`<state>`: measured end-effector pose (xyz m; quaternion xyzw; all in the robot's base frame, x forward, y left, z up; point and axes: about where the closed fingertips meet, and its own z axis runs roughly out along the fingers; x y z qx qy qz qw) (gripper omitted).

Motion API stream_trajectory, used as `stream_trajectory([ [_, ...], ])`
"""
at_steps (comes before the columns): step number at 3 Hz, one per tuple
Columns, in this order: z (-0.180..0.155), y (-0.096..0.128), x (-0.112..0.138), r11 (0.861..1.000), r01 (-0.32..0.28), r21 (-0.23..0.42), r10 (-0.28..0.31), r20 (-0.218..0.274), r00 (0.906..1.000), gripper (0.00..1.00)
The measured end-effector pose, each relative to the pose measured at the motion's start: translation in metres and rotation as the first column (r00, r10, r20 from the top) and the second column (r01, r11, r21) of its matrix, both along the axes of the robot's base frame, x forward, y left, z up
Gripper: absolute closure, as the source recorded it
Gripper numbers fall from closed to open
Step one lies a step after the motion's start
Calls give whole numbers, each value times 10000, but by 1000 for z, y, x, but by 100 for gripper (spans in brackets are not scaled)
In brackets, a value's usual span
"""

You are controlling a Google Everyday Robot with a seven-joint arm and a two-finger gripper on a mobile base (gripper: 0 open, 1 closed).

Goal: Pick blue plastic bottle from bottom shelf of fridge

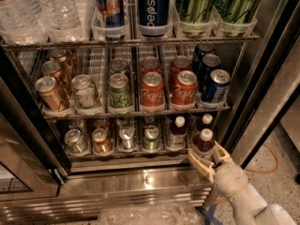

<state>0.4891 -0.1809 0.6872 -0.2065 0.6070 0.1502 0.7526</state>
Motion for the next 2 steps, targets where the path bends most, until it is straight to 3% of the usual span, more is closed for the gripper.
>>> stream_trajectory([
  [1, 8, -3, 1, 9987, -473, -184, 471, -117, 9988, 100],
  [2, 0, -3, 3, 9984, -543, -153, 541, -170, 9984, 100],
])
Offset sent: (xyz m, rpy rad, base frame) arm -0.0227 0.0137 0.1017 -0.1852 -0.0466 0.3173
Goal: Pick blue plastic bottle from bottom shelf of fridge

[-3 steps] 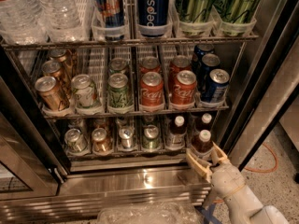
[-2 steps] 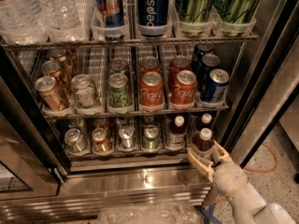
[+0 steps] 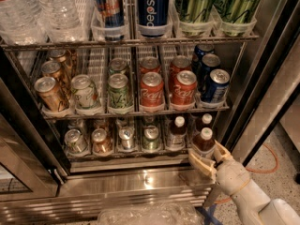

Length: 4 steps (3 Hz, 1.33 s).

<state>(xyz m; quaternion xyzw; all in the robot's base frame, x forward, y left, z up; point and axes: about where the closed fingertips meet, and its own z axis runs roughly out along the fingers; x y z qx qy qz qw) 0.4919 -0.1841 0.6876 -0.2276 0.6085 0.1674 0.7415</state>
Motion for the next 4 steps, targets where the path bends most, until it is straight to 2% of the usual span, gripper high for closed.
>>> stream_trajectory([
  [1, 0, 0, 0, 10000, -2, 0, 2, 0, 10000, 100],
  [3, 18, -4, -2, 9975, -654, -269, 659, 178, 9977, 100],
  [4, 13, -4, -2, 9970, -707, -303, 713, 200, 9973, 100],
])
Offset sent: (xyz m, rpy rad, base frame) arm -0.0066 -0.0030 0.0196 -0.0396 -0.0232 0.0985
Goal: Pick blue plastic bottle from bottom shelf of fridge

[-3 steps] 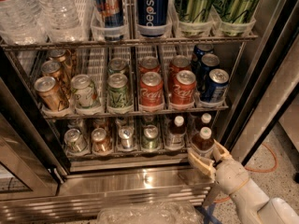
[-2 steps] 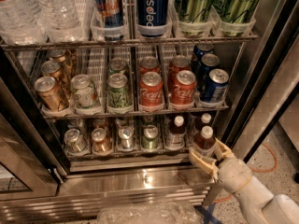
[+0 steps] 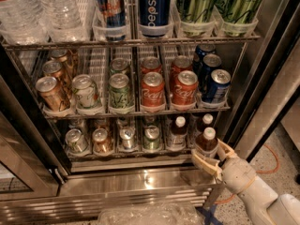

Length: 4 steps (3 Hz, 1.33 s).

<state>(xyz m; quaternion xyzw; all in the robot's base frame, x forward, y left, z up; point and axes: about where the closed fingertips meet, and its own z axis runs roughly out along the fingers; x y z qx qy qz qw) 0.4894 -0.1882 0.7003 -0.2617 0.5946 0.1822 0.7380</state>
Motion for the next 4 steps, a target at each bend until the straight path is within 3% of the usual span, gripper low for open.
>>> stream_trajectory([
  [2, 1, 5, 1, 9996, -281, 19, 280, 264, 9993, 100],
  [3, 13, 21, 8, 9982, -578, 149, 549, 1491, 9873, 100],
  [4, 27, 33, 12, 9979, -582, 277, 489, 2615, 9640, 100],
])
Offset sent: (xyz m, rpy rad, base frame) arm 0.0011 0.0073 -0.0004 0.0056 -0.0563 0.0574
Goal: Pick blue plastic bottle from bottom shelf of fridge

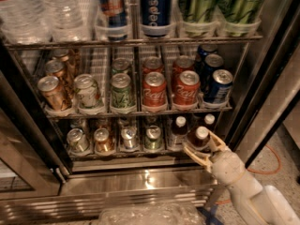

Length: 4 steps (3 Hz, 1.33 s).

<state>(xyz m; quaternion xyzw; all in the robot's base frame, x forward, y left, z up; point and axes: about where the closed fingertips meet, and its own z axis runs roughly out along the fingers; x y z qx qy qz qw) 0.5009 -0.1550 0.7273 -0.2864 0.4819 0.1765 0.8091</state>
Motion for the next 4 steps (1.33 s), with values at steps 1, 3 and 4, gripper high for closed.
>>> stream_trajectory([
  [1, -3, 1, 0, 10000, 2, -3, -2, 75, 10000, 100],
  [3, 10, 9, -8, 9970, -637, -449, 636, -53, 9980, 100],
  [4, 22, 17, -21, 9899, -1218, -730, 1209, -160, 9925, 100],
])
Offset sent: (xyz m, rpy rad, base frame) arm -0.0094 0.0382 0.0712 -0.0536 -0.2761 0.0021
